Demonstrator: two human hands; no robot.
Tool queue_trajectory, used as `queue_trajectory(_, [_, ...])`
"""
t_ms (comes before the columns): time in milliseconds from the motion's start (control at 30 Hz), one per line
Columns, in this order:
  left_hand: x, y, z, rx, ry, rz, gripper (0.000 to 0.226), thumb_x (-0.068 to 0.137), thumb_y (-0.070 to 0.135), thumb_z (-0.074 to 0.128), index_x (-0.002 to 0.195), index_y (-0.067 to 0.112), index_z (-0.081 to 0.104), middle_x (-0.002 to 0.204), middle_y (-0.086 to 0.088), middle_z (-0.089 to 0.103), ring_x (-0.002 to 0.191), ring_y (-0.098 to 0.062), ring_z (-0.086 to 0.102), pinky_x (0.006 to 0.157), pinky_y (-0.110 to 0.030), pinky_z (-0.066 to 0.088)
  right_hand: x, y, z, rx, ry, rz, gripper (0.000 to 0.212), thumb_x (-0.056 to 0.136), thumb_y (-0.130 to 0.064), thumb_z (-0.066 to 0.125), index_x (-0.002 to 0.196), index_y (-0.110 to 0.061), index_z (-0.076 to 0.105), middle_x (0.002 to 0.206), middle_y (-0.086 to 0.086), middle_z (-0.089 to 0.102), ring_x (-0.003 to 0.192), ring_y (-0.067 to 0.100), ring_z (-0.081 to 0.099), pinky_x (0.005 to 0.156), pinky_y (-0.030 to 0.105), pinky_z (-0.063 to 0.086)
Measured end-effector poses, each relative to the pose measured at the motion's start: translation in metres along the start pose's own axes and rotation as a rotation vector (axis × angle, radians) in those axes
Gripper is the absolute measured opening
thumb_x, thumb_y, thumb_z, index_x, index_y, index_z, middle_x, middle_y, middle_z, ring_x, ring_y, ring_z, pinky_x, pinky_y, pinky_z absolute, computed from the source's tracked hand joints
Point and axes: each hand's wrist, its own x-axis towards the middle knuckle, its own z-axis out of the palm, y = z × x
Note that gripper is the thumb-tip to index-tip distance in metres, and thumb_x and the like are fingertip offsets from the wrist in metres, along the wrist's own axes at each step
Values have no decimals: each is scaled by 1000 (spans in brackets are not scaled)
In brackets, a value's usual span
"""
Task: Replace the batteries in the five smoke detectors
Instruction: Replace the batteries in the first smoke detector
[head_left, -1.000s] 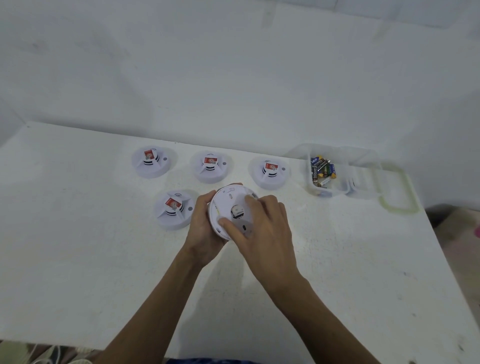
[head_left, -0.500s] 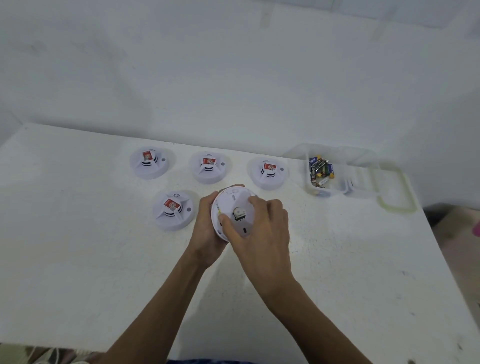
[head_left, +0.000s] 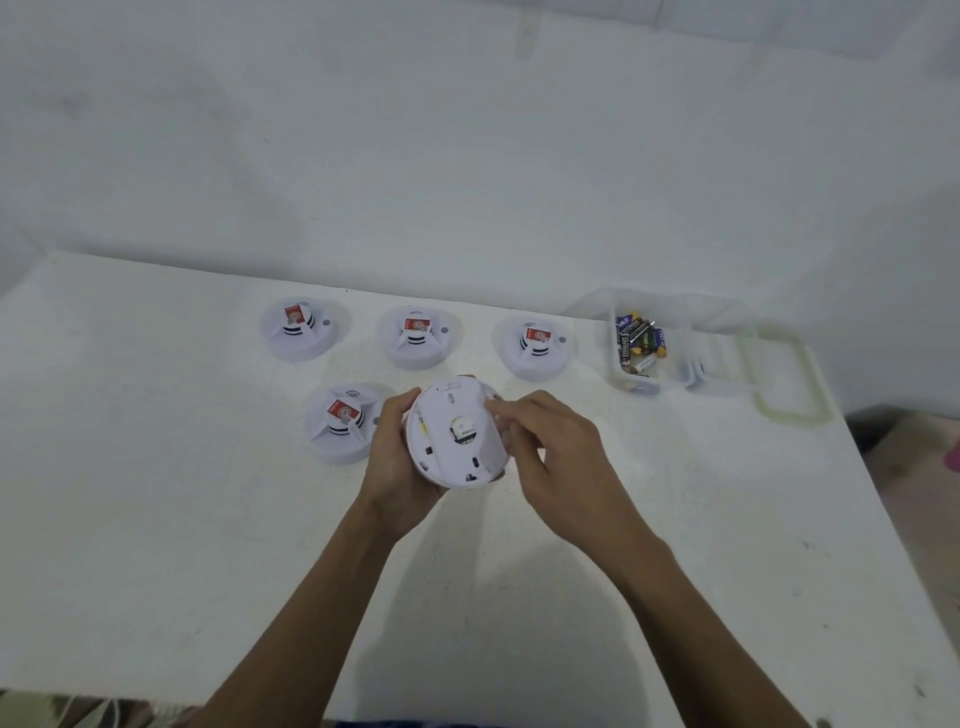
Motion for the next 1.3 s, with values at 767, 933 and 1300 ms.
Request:
queue_trajectory(767, [-5, 29, -1, 568, -46, 99, 30, 89, 46, 42, 111, 40, 62, 109, 9, 71, 100, -17, 68, 74, -37, 58, -10, -2, -9, 864, 39, 505, 37, 94, -19, 56, 130, -16, 52, 119, 4, 66, 104, 19, 66, 81, 39, 58])
queue_trajectory(933, [-8, 32, 0, 607, -55, 136, 29, 82, 44, 47, 106, 40, 63, 99, 13, 73, 96, -16, 69, 69, -31, 58, -9, 7, -7, 965, 38, 653, 31, 95, -23, 54, 125, -13, 58, 118, 9, 67, 104, 29, 66, 88, 51, 54])
queue_trajectory(1300, [-8, 28, 0, 627, -38, 118, 30, 81, 46, 47, 107, 41, 63, 102, 13, 73, 99, -19, 68, 72, -34, 58, -8, 10, -1, 963, 67, 716, 27, 94, -30, 54, 114, -14, 61, 110, 5, 69, 96, 24, 70, 79, 43, 59])
